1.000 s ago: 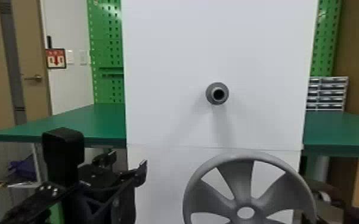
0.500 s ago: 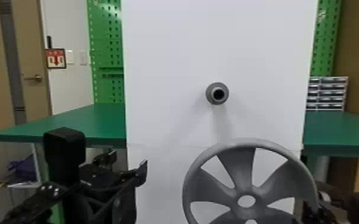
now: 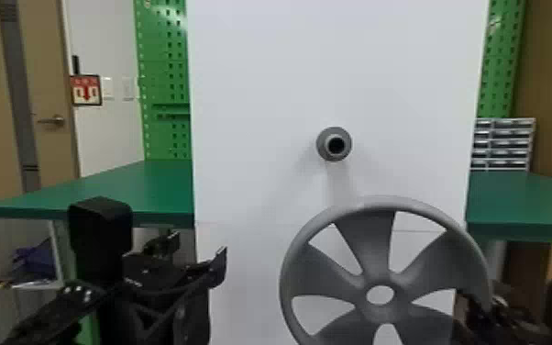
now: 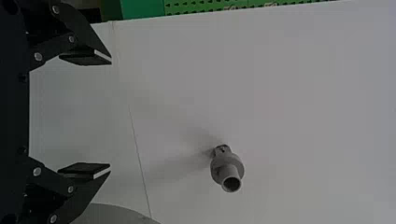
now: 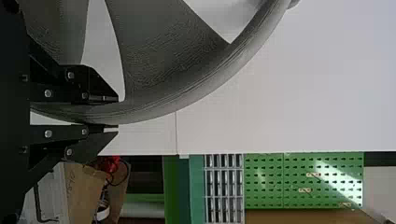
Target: Hold the wheel and insert it
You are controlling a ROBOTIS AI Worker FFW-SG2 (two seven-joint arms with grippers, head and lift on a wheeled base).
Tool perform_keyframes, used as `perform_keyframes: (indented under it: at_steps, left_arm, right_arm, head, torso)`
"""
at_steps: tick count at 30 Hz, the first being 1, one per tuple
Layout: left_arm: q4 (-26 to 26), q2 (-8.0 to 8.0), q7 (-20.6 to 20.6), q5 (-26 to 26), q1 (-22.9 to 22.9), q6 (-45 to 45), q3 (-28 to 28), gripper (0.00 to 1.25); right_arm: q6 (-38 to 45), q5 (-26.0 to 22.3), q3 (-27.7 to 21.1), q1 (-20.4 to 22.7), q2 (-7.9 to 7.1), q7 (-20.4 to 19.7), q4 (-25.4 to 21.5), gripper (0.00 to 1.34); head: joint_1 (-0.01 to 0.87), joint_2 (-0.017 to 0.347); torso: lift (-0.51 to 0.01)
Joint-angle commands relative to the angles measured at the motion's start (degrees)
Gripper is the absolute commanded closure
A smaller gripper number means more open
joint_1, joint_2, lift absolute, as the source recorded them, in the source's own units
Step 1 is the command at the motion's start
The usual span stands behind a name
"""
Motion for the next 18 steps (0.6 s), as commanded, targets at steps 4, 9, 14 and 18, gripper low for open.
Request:
perform_keyframes:
  at_steps: [4,9,14,18]
  left_arm:
    - [0.06,0.00,0.00,-0.18,0.09,-0.22,-0.01,0.43]
    - [0.15,0.00,0.00,-0.27,0.18,-0.48,-0.10,0.43]
    - [0.15,0.00,0.00,-0.27,0.18,-0.48,-0.10,0.43]
    - [0.23,0.00,0.00,-0.27,0.18,-0.57,-0.19,0.43]
  right_arm:
    - [1.16,-1.03,-0.23,-1.00,-0.09,0.06,-0.76,1.17]
    - [1.16,-1.82,-0.23,-1.88,-0.09,-0.02,-0.85,1.17]
    - [2.48,-2.43,-0.32,-3.02,-0.09,-0.02,-1.11,1.17]
    - [3.80,-3.40,-0.49,-4.16,-0.09,-0.02,-1.38,1.17]
  head:
    - [0.181,0.098]
    - [0.181,0.098]
    - [0.181,0.098]
    - [0.181,0.098]
  torso:
    - [-0.494]
    - [-0.494]
    - [-0.494]
    - [-0.494]
